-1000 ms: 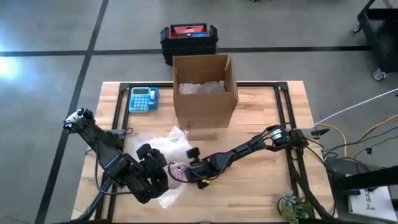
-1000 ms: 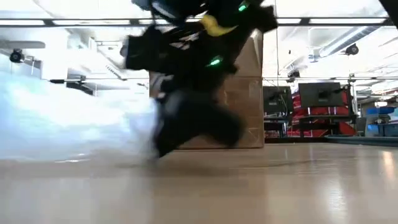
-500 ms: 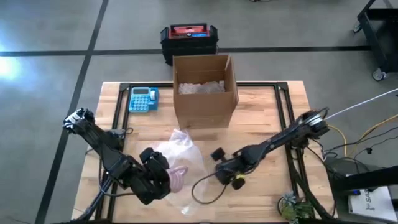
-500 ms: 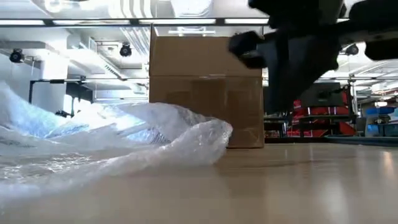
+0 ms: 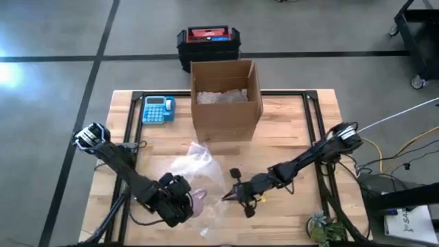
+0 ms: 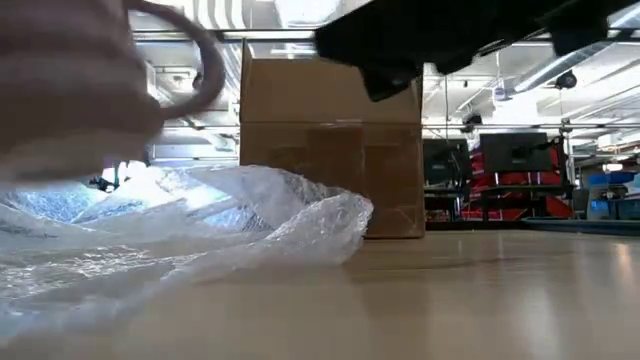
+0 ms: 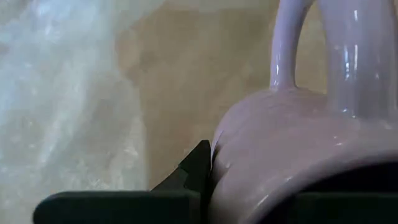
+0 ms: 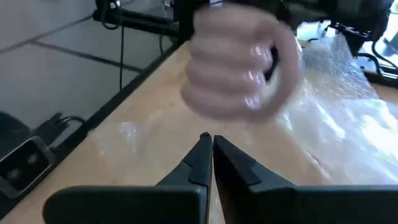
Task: Wrap mug
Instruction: Wrap the purple mug with bubble wrap
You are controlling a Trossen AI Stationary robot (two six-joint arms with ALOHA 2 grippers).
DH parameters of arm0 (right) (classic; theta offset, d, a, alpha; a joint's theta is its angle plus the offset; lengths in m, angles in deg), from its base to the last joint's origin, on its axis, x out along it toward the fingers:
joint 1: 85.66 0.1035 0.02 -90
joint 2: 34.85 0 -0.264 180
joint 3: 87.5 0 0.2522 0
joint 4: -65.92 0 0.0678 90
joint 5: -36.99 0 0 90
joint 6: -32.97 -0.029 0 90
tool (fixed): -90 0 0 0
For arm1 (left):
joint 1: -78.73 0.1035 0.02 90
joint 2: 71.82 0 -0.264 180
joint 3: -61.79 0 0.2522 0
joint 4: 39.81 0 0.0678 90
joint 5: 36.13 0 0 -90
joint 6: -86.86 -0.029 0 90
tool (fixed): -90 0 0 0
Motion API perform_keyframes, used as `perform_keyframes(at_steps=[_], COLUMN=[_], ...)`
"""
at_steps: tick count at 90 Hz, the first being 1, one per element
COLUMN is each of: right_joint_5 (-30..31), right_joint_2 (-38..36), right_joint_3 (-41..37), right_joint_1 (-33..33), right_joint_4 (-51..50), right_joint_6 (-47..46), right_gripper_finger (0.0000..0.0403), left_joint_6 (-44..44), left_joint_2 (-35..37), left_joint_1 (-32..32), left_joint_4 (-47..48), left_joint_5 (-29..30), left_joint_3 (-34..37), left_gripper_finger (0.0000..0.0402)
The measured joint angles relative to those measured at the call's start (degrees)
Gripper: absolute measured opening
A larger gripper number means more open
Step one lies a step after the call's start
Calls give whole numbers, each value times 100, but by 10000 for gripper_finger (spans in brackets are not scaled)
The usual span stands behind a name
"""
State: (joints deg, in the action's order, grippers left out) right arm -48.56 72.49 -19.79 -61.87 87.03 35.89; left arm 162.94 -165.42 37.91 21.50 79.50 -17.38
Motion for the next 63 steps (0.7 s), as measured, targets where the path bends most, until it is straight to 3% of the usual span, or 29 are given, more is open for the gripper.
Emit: perform_keyframes(at_steps=[17, 31, 63], right_joint_5=[-22, -95, -792], right_joint_2=[927, 1212, 1186], right_joint_3=[942, 1442, 1457], right_joint_1=[35, 181, 457], right_joint_4=[-1404, -2712, -3073], right_joint_6=[-212, 8, 224], right_gripper_finger=[0, 0, 0], left_joint_6=[239, 244, 17], left_joint_2=[-22, 22, 350], left_joint_1=[260, 586, 1610], left_joint_4=[134, 781, 2430], left_joint_5=[132, 273, 1359], left_joint_3=[449, 428, 416], left_gripper_finger=[30, 30, 30])
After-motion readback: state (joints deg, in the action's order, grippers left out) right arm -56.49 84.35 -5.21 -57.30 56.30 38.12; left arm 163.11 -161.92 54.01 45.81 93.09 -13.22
